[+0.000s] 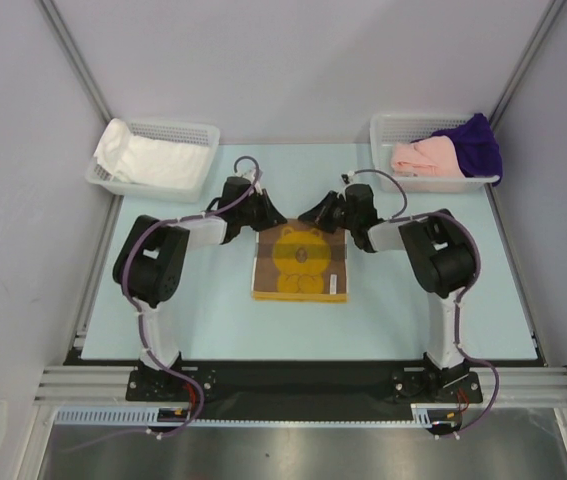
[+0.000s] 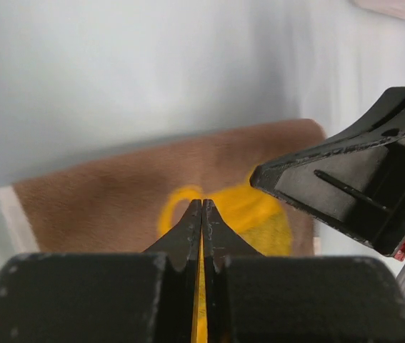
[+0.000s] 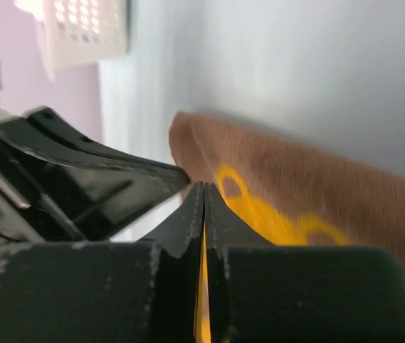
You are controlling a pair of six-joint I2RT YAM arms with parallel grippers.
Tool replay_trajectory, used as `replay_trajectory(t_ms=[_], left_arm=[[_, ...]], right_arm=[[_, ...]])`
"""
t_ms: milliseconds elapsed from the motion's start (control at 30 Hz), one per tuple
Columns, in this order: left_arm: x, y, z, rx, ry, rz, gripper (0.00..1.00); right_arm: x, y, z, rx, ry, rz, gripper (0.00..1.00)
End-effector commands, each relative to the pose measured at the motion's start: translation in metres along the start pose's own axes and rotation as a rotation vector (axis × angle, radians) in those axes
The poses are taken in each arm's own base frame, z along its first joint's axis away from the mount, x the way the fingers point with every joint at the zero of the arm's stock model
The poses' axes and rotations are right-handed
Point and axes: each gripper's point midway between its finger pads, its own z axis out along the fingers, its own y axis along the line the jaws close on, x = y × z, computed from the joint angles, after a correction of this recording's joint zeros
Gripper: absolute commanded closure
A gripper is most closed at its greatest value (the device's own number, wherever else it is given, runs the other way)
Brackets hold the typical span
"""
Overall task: Fold and stack the towels
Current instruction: Fold the towel
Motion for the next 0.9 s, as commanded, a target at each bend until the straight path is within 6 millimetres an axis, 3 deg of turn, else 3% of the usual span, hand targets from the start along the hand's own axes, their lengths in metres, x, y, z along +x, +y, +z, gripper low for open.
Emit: replay_trajectory(t_ms=[0, 100, 200, 400, 700, 867], left_arm=[[-0.017, -0.008, 0.011, 0.081, -0.016, -0.019, 0.98], [-0.015, 0.009, 0.022, 0.047, -0.008, -0.062, 0.99], [-0.008, 0.032, 0.029, -0.056, 0.003, -0.099, 0.99], [0.003, 0.069, 0.029, -0.195, 0.001, -0.166, 0.99], [0.006, 0.073, 0.028, -0.178, 0.006, -0.191, 0.98], [0.0, 0.074, 0.025, -0.179, 0.003, -0.193, 0.98]], right_arm=[[-0.024, 0.048, 0.019, -0.254, -0.069, 0.086, 1.0], [-0.028, 0.041, 0.034, -0.242, -0.09, 0.145, 1.0], [-0.023, 0.017, 0.048, -0.169, -0.107, 0.186, 1.0], [-0.03, -0.018, 0.042, -0.049, -0.176, 0.226, 1.0], [-0.029, -0.069, 0.036, 0.264, -0.158, 0.134, 1.0], [-0.035, -0.086, 0.029, 0.372, -0.148, 0.067, 1.0]])
